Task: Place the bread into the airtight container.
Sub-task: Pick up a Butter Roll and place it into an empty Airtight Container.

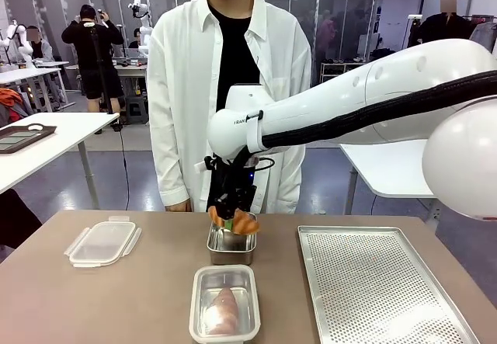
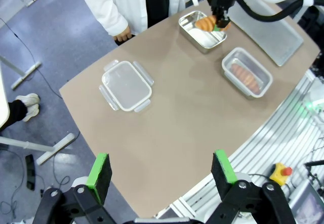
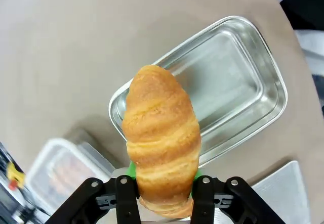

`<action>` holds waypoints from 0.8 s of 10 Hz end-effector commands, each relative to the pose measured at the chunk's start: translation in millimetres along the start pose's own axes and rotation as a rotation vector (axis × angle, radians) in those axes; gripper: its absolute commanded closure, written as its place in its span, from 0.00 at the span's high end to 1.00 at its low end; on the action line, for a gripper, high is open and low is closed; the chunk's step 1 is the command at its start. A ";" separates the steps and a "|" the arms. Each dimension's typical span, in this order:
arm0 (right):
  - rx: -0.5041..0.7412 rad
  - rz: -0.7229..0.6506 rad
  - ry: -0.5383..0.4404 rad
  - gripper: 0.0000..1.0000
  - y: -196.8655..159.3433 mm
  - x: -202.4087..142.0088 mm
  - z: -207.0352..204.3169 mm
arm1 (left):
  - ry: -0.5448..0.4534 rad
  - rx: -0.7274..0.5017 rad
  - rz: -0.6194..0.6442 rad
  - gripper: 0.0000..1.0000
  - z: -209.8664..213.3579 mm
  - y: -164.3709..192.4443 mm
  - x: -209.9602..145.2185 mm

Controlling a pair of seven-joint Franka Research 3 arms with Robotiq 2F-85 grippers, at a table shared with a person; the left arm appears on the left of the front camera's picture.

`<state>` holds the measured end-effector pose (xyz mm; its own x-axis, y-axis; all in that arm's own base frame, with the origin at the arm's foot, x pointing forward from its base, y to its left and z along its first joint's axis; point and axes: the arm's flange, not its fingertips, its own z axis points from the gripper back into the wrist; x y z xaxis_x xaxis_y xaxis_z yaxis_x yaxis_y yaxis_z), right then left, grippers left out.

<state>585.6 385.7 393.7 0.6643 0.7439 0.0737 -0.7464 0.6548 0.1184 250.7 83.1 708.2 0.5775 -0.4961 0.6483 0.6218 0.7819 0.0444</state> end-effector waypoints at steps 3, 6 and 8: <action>-0.046 -0.481 -0.078 0.37 3.3 8.1 -8.3 | -0.002 -0.001 -0.007 1.00 1.5 0.1 0.6; -0.041 -0.674 -0.119 0.37 -6.9 12.0 -20.2 | -0.002 -0.001 -0.007 1.00 1.5 0.1 0.6; -0.035 -0.712 -0.110 0.37 -12.4 12.5 -33.4 | -0.002 -0.001 -0.007 1.00 1.5 0.1 0.6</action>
<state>604.3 388.5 365.6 0.9844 0.1592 0.0751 -0.1690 0.9742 0.1494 250.7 83.1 708.2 0.5775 -0.4961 0.6484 0.6218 0.7819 0.0444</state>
